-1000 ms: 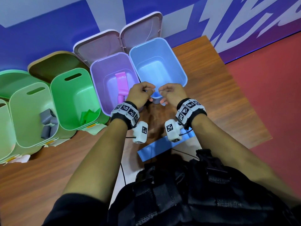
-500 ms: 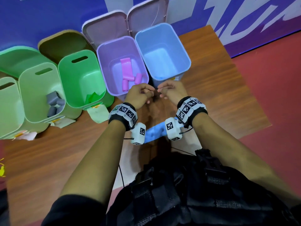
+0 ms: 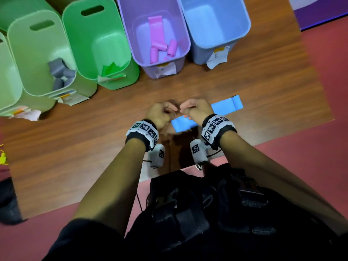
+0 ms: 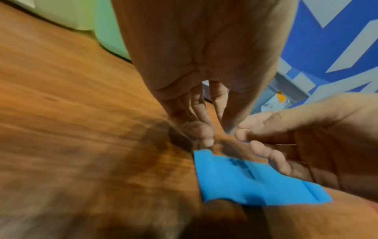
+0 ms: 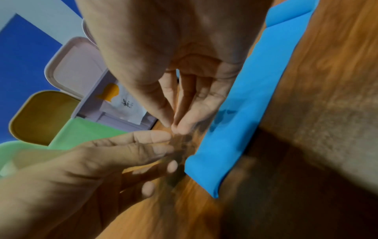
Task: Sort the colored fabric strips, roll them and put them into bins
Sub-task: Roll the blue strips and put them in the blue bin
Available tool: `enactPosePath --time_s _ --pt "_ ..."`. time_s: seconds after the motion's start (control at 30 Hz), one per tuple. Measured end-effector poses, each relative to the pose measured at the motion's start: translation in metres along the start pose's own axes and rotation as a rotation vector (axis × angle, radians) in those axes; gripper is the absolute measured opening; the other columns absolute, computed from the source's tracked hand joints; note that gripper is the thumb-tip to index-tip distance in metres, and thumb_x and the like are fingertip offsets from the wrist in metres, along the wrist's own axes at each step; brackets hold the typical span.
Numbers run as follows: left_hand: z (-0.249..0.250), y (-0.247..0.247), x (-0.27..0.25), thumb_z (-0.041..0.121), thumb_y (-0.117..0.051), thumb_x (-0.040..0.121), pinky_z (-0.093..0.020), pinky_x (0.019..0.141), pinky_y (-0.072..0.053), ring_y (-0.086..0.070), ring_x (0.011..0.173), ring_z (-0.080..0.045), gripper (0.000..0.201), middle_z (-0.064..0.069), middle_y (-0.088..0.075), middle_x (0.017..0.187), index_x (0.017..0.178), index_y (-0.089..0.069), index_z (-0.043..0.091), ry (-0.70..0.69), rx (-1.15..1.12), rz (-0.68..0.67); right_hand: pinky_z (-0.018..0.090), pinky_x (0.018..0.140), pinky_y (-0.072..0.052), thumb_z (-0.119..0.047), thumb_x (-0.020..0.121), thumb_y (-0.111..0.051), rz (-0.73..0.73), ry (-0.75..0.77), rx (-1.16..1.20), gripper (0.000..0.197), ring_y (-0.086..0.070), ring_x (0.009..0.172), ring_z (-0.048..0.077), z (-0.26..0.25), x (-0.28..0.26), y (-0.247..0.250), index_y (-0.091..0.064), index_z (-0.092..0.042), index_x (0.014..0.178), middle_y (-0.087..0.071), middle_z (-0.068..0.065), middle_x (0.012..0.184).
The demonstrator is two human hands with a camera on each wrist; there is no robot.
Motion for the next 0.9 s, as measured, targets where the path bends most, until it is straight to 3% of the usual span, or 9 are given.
enactPosePath --time_s 0.1,0.27,0.37,0.47,0.6,0.7,0.8,0.9 --pt "-0.016 -0.004 0.003 -0.006 -0.064 0.086 -0.018 0.059 -0.045 -0.054 0.06 -0.004 0.022 0.002 -0.064 0.085 0.093 -0.066 0.015 0.008 0.031 -0.043 0.014 0.062 -0.05 0.0 0.086 -0.065 0.011 -0.034 -0.038 0.016 -0.065 0.068 0.011 0.016 0.002 -0.011 -0.073 -0.01 0.094 -0.071 0.001 0.082" --pt "-0.029 -0.005 0.009 -0.004 -0.064 0.087 -0.026 0.071 -0.052 -0.06 0.071 -0.008 0.023 -0.003 -0.066 0.097 0.096 -0.065 0.018 0.057 0.061 -0.101 0.018 0.08 -0.05 -0.004 0.079 -0.071 -0.013 -0.082 -0.121 0.022 -0.063 0.085 0.008 0.031 0.004 -0.029 -0.074 -0.023 0.091 -0.07 -0.007 0.088" --pt "-0.028 -0.005 0.014 -0.001 -0.065 0.087 -0.032 0.082 -0.056 -0.063 0.079 -0.015 0.024 -0.005 -0.069 0.099 0.093 -0.065 0.022 0.065 0.084 -0.12 0.023 0.081 -0.052 -0.012 0.081 -0.072 -0.009 -0.078 -0.158 0.018 -0.063 0.083 0.011 0.037 0.007 -0.034 -0.073 -0.028 0.09 -0.07 -0.004 0.088" --pt "-0.026 -0.009 0.02 -0.004 -0.062 0.086 -0.031 0.079 -0.055 -0.062 0.071 -0.013 0.029 -0.002 -0.069 0.089 0.088 -0.065 0.025 0.068 0.101 -0.126 0.028 0.078 -0.056 -0.012 0.081 -0.072 0.018 -0.071 -0.144 0.017 -0.065 0.075 0.016 0.04 0.01 -0.031 -0.073 -0.028 0.085 -0.07 -0.002 0.078" --pt "-0.012 -0.011 0.03 0.003 -0.064 0.088 -0.012 0.066 -0.046 -0.059 0.066 -0.001 0.017 0.007 -0.067 0.079 0.097 -0.068 0.017 0.03 0.137 -0.086 0.031 0.079 -0.059 -0.002 0.081 -0.067 0.052 -0.059 -0.069 0.026 -0.068 0.07 0.017 0.037 0.016 -0.016 -0.071 -0.027 0.076 -0.072 -0.002 0.076" --pt "0.005 -0.015 0.04 0.012 -0.071 0.087 -0.006 0.063 -0.042 -0.057 0.067 0.001 0.013 0.012 -0.062 0.077 0.098 -0.069 0.017 -0.004 0.171 -0.064 0.031 0.078 -0.058 -0.002 0.079 -0.067 0.081 -0.026 -0.06 0.028 -0.067 0.068 0.015 0.035 0.021 0.002 -0.071 -0.029 0.071 -0.072 -0.003 0.076" --pt "0.024 -0.027 0.052 0.013 -0.069 0.087 -0.008 0.064 -0.042 -0.056 0.069 -0.003 0.015 0.011 -0.061 0.077 0.1 -0.07 0.018 -0.031 0.22 -0.061 0.025 0.077 -0.055 -0.007 0.08 -0.07 0.151 -0.034 -0.051 0.025 -0.066 0.068 0.013 0.037 0.024 0.029 -0.071 -0.03 0.07 -0.071 -0.006 0.073" --pt "0.045 -0.048 0.065 0.015 -0.069 0.08 -0.021 0.075 -0.051 -0.052 0.066 -0.002 0.015 0.011 -0.058 0.073 0.094 -0.069 0.019 -0.052 0.178 -0.109 0.025 0.082 -0.055 -0.006 0.081 -0.07 0.199 -0.027 -0.04 0.024 -0.069 0.081 0.012 0.042 0.028 0.059 -0.071 -0.029 0.073 -0.074 -0.008 0.088"
Point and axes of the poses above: each hand's wrist, its own x-axis towards the middle knuckle, its own y-axis out of the back of the hand, z = x × y, the point moved 5 cm from there along x, towards the middle knuckle
